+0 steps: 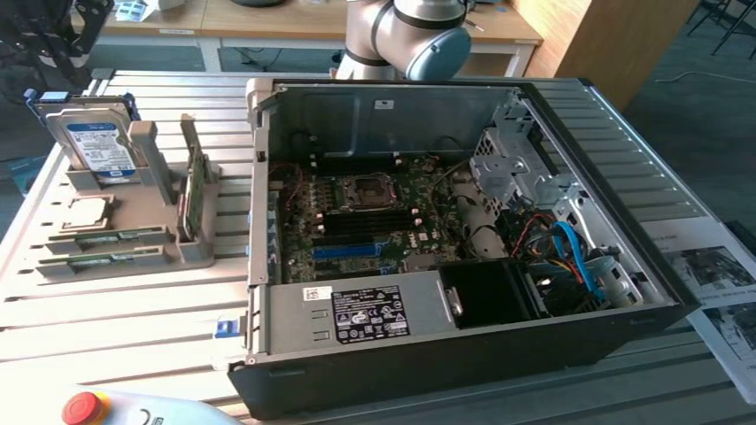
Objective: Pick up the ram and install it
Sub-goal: 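Reach for the ram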
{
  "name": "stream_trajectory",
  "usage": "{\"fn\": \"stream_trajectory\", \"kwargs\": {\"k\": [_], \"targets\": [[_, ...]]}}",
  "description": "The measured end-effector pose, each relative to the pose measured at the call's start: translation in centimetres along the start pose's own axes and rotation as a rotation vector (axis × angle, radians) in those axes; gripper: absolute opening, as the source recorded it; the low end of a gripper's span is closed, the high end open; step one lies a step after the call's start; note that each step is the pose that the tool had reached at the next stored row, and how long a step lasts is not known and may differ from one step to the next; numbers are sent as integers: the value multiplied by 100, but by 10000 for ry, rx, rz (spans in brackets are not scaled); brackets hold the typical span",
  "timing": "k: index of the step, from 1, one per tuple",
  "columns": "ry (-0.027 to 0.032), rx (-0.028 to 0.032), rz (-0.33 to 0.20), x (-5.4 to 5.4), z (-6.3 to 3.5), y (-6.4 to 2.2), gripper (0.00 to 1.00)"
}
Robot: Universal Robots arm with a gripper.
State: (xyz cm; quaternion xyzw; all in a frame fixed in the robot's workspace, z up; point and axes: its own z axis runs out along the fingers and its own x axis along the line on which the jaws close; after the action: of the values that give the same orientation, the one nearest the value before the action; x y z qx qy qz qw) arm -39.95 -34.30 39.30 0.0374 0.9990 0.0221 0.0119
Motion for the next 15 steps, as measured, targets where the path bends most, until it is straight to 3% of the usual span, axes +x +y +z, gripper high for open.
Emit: {"fn": "stream_trajectory", "kwargs": {"k": [15], "targets": [[1, 1, 0, -1, -2, -28, 10]]}}
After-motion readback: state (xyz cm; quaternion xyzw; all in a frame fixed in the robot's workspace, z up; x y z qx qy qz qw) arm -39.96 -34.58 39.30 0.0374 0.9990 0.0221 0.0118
